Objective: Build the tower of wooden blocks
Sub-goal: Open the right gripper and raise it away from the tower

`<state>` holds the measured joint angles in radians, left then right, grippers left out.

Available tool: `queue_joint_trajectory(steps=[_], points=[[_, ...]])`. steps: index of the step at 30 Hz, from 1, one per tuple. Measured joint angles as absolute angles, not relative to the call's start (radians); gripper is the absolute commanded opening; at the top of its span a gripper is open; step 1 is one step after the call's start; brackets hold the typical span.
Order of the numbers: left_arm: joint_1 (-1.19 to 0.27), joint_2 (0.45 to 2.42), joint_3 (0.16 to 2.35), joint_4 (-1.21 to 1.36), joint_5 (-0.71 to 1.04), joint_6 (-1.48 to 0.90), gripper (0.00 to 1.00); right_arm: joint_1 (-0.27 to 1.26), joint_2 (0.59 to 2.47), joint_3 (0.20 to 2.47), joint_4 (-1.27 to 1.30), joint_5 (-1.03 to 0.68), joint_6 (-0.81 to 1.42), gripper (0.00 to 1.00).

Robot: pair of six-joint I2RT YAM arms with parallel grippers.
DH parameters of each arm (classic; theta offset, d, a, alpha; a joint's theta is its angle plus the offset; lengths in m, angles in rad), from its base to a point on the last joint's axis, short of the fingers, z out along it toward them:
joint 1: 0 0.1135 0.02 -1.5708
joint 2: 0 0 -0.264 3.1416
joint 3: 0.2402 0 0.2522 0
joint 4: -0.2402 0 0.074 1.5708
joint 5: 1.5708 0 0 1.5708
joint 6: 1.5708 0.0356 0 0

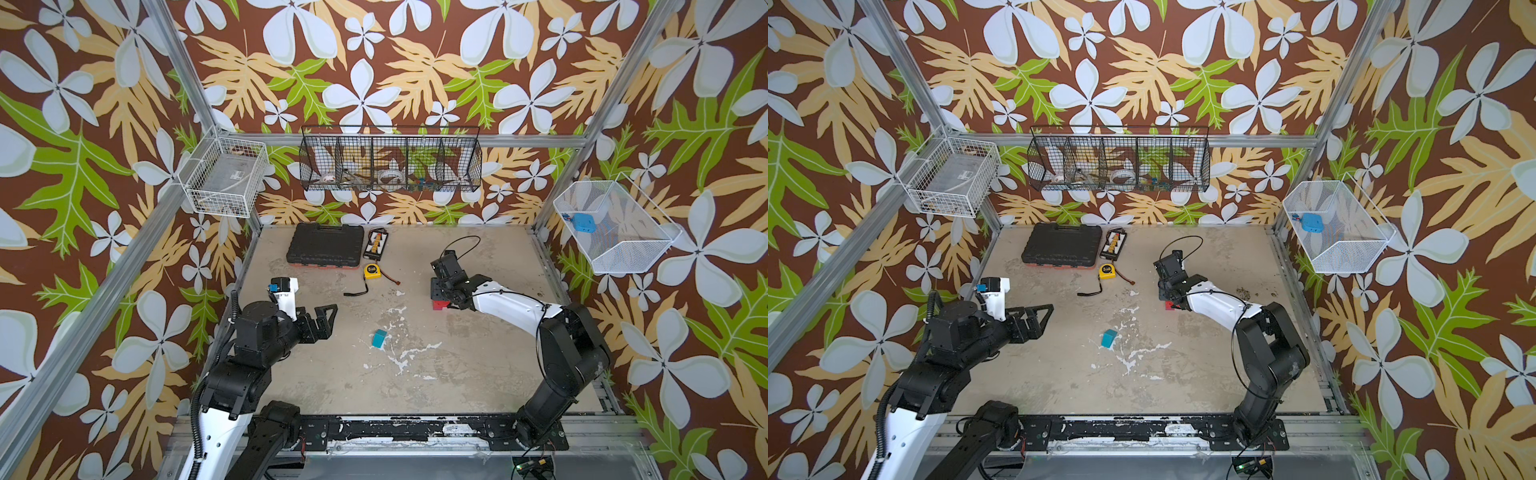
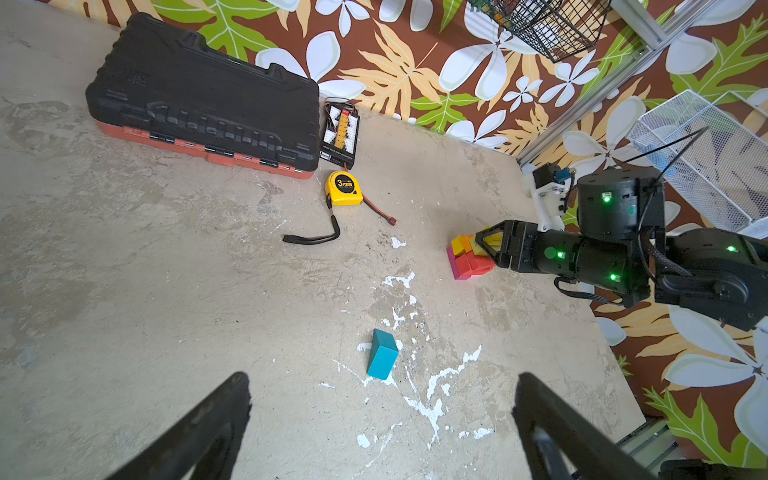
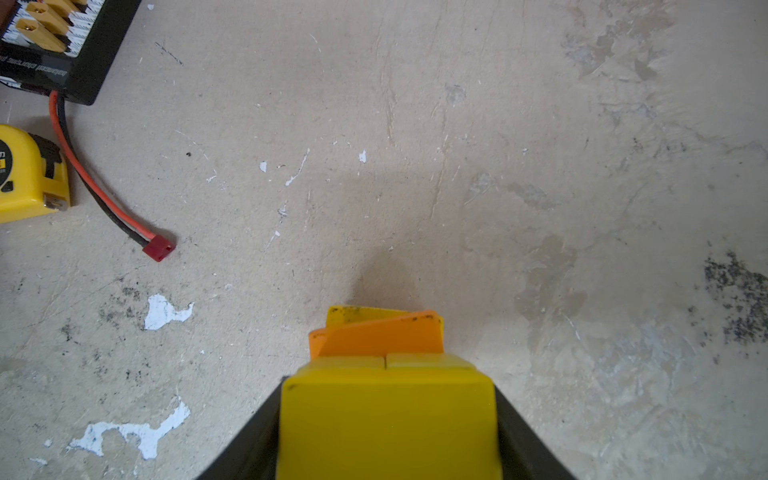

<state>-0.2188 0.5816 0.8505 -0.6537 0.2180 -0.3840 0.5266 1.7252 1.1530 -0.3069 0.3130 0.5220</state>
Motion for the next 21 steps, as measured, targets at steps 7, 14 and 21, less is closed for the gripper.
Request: queue_joint_trajectory(steps=[7, 14, 21], points=[[-0.219, 0.582, 0.85, -0.654, 0.218, -0.384, 1.0, 0.526, 1.725, 1.153, -0.307, 0.313, 0.522, 0.69], [-0.219, 0.582, 0.85, -0.654, 0.218, -0.384, 1.0, 0.527, 1.694, 1.141, -0.307, 0.314, 0.519, 0.83], [-0.219, 0.582, 0.85, -0.654, 0.218, -0.384, 1.0, 0.535, 1.535, 1.06, -0.309, 0.317, 0.523, 0.89]])
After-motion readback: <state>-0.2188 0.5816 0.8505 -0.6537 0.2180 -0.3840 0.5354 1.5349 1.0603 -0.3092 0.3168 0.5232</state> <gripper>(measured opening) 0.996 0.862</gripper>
